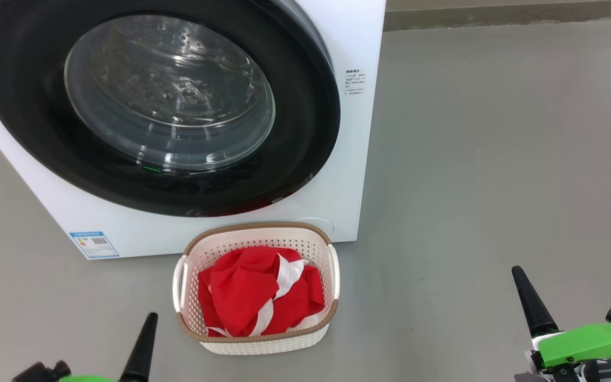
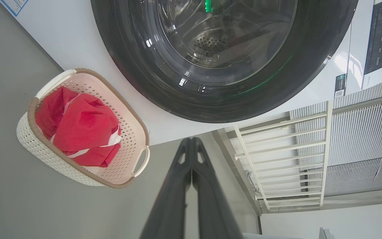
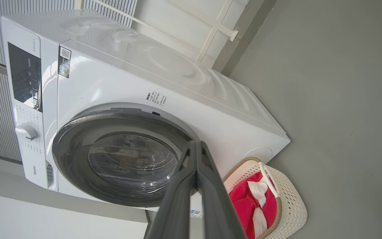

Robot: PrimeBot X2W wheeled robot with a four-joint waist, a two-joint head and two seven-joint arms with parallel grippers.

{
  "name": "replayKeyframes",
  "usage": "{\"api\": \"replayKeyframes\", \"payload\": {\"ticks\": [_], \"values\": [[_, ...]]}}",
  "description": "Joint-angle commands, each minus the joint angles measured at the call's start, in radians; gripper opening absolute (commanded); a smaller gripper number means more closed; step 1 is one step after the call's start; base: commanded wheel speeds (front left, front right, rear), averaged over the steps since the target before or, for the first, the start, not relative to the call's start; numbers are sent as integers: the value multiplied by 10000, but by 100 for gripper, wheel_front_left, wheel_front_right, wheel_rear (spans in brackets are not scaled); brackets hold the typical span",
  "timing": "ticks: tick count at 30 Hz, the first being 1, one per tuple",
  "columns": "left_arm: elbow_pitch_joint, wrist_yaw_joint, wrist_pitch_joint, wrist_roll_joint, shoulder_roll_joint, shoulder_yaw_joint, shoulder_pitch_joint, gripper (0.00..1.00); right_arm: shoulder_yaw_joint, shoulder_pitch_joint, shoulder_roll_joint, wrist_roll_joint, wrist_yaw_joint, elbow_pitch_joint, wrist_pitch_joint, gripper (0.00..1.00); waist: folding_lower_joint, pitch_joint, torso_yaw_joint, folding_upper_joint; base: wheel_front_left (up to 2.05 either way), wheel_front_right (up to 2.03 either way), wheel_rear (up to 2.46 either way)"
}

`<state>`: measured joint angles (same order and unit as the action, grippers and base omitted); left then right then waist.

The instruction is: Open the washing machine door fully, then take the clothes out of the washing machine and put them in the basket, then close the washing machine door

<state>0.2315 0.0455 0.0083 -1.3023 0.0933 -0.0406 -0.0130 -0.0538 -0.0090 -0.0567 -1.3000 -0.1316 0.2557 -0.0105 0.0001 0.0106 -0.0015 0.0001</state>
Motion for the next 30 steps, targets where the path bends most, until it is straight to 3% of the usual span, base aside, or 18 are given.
{"api": "replayKeyframes", "payload": {"ticks": [1, 30], "values": [[-172, 138, 80, -329, 48, 367, -525, 0, 89, -490, -169, -311, 7, -235, -82, 0, -1, -4, 1, -1, 0, 0, 0], [123, 851, 799, -3323, -205, 1232, -924, 0, -241, -957, -195, -3385, 9, -131, -739, 0, -1, -74, 15, -1, 0, 0, 0]]}}
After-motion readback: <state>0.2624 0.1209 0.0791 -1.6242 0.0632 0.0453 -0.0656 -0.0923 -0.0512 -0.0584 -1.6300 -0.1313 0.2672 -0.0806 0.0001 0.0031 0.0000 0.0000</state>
